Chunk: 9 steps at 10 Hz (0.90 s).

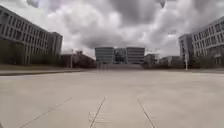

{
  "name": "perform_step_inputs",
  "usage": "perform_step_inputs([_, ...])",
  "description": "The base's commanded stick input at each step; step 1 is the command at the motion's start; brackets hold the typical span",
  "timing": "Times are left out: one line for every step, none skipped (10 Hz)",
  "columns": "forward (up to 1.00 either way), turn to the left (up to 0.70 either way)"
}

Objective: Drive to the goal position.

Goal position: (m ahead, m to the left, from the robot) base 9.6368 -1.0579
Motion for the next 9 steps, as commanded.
perform_step_inputs([1.0, -0.08])
perform_step_inputs([1.0, -0.08])
perform_step_inputs([1.0, -0.08])
perform_step_inputs([1.0, -0.08])
perform_step_inputs([1.0, -0.08])
perform_step_inputs([1.0, -0.08])
perform_step_inputs([1.0, -0.08])
perform_step_inputs([1.0, -0.08])
perform_step_inputs([1.0, -0.08])
